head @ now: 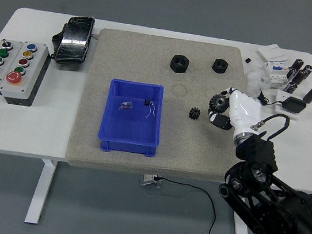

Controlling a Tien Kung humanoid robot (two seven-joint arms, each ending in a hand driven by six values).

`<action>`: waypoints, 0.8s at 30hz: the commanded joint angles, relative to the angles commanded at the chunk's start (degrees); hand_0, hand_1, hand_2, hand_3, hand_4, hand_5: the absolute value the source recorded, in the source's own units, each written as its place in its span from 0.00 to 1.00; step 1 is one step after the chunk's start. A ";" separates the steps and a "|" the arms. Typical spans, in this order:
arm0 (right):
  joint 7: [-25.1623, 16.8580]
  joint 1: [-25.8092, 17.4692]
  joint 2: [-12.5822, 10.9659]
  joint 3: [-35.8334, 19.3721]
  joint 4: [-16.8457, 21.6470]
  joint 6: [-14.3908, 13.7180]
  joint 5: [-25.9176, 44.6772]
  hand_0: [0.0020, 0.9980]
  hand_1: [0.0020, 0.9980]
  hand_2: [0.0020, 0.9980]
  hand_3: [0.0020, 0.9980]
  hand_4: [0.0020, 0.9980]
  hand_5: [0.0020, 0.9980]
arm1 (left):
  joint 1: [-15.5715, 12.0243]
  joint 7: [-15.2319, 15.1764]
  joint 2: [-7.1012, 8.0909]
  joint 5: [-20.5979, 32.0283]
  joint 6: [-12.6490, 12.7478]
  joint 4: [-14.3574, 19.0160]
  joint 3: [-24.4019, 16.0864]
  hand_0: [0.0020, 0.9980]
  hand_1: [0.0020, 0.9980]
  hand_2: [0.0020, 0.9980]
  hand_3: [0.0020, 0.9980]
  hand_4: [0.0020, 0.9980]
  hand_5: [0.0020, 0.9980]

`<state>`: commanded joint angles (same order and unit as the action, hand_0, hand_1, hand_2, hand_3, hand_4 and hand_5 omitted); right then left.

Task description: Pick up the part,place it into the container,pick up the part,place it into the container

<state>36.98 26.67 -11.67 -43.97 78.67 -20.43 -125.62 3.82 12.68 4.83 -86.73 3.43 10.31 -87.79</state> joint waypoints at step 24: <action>-10.35 6.43 5.61 19.95 -4.36 -7.22 27.49 0.69 0.78 0.83 0.70 0.46 0.15 | 0.29 0.28 0.08 -0.42 -0.05 0.00 -0.19 0.63 0.55 0.53 0.61 0.67 0.37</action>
<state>26.63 33.10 -6.06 -24.02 74.31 -27.65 -98.13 4.12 12.95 4.91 -87.16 3.38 10.31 -87.98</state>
